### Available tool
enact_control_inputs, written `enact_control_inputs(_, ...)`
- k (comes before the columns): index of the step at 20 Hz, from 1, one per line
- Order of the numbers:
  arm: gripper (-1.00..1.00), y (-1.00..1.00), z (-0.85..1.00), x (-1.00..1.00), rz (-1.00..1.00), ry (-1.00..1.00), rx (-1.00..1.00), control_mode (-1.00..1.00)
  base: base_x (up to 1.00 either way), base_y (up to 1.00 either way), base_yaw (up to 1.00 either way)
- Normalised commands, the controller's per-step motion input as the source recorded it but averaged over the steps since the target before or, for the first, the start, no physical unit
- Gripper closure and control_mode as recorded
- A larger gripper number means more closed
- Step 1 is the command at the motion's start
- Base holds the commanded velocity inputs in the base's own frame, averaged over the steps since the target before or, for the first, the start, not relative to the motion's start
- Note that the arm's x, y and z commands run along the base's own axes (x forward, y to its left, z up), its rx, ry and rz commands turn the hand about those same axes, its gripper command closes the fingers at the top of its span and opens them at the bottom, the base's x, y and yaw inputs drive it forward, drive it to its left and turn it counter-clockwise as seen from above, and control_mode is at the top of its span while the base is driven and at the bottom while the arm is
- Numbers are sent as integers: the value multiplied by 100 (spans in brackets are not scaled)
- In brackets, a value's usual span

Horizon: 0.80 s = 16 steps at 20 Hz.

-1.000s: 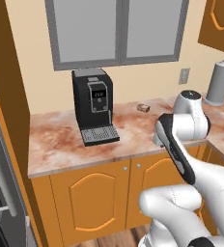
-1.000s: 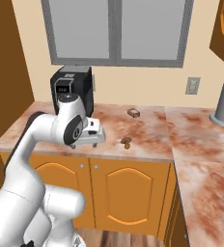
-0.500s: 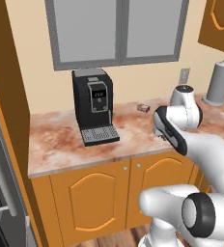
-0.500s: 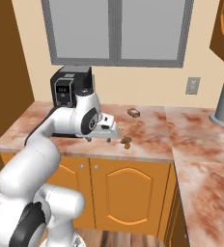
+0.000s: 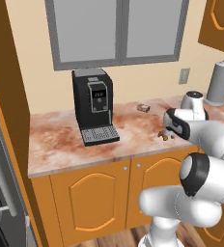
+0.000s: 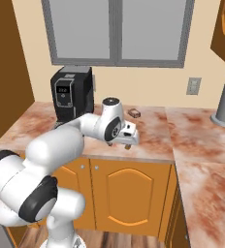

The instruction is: Place the avocado and mushroom inside the fridge drawer. Close the drawer after placing the vegetables.

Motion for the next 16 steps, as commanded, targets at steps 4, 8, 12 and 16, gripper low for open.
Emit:
enact_control_inputs(4, -100, -13, -19, 16, -10, 0, 3, -100, 0, 0, 0)
enact_control_inputs(8, -100, 0, -13, 23, -20, 0, 1, -100, 0, 0, 0)
enact_control_inputs(12, -100, 0, -11, 14, -20, -3, 1, -100, 0, 0, 0)
enact_control_inputs(16, -100, 0, -1, 11, -16, -9, 4, -100, 0, 0, 0)
